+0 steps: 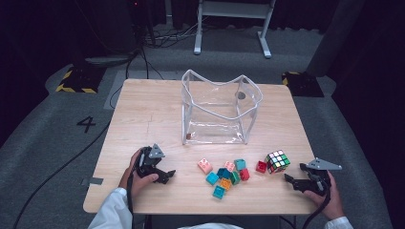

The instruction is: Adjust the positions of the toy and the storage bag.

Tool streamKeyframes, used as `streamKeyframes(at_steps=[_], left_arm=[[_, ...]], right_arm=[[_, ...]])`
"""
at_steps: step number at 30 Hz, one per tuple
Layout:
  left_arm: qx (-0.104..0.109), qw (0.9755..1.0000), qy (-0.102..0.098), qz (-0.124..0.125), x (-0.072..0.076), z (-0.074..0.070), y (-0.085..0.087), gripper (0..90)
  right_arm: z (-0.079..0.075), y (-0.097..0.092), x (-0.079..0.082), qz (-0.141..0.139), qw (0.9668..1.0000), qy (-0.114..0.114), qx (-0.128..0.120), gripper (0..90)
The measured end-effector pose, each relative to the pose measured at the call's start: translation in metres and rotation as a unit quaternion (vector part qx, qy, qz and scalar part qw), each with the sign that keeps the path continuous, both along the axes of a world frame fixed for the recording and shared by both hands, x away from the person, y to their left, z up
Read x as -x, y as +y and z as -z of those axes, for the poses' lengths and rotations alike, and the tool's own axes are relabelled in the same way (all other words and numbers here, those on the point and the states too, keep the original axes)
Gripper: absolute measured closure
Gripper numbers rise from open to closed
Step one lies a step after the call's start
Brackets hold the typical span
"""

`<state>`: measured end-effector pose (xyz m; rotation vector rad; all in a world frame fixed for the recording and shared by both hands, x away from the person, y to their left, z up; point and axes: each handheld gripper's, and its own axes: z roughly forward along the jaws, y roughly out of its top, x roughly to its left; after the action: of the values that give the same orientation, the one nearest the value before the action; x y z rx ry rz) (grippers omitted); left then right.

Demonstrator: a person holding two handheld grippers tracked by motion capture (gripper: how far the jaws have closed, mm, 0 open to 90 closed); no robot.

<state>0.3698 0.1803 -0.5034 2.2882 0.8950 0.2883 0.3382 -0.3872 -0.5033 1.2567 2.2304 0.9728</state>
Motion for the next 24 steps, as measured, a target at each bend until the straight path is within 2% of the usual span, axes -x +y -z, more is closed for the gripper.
streamKeyframes(at_steps=[5, 11, 13, 15, 18, 19, 21, 22, 24], left_arm=[[0.001, 1.0000, -0.004, -0.006, 0.001, 0.000, 0.000, 0.2], [0.002, 1.0000, 0.001, -0.009, 0.002, 0.000, 0.000, 0.1], [0.000, 0.9999, -0.001, -0.010, 0.001, 0.000, 0.000, 0.0], [0.004, 0.9999, 0.001, -0.014, 0.000, 0.000, -0.001, 0.0], [0.002, 0.9999, 0.000, -0.014, -0.002, 0.000, -0.001, 0.0], [0.001, 0.9999, 0.000, -0.016, -0.002, 0.000, -0.001, 0.0], [-0.001, 0.9998, -0.006, -0.017, -0.004, 0.000, -0.001, 0.0], [0.003, 0.9999, 0.003, -0.014, -0.004, 0.000, -0.001, 0.0], [0.002, 0.9999, 0.003, -0.012, -0.005, 0.000, -0.001, 0.0]], right_arm=[[0.000, 0.000, 0.000, 0.001, 1.0000, 0.000, -0.001, 14.0], [0.000, -0.001, 0.000, 0.005, 1.0000, -0.003, 0.000, 16.2], [-0.001, -0.002, 0.001, 0.003, 0.9999, -0.015, 0.007, 20.3], [-0.002, -0.002, 0.001, 0.000, 0.9997, -0.025, 0.003, 21.6], [-0.005, -0.004, 0.003, -0.010, 0.9986, -0.050, -0.016, 29.2], [-0.009, -0.005, 0.003, -0.011, 0.9982, -0.055, -0.020, 32.4], [-0.016, -0.005, 0.003, -0.015, 0.9973, -0.072, -0.010, 35.7], [-0.021, -0.004, 0.003, -0.019, 0.9965, -0.082, -0.004, 37.1], [-0.034, -0.003, 0.002, -0.030, 0.9954, -0.089, -0.016, 37.7]])
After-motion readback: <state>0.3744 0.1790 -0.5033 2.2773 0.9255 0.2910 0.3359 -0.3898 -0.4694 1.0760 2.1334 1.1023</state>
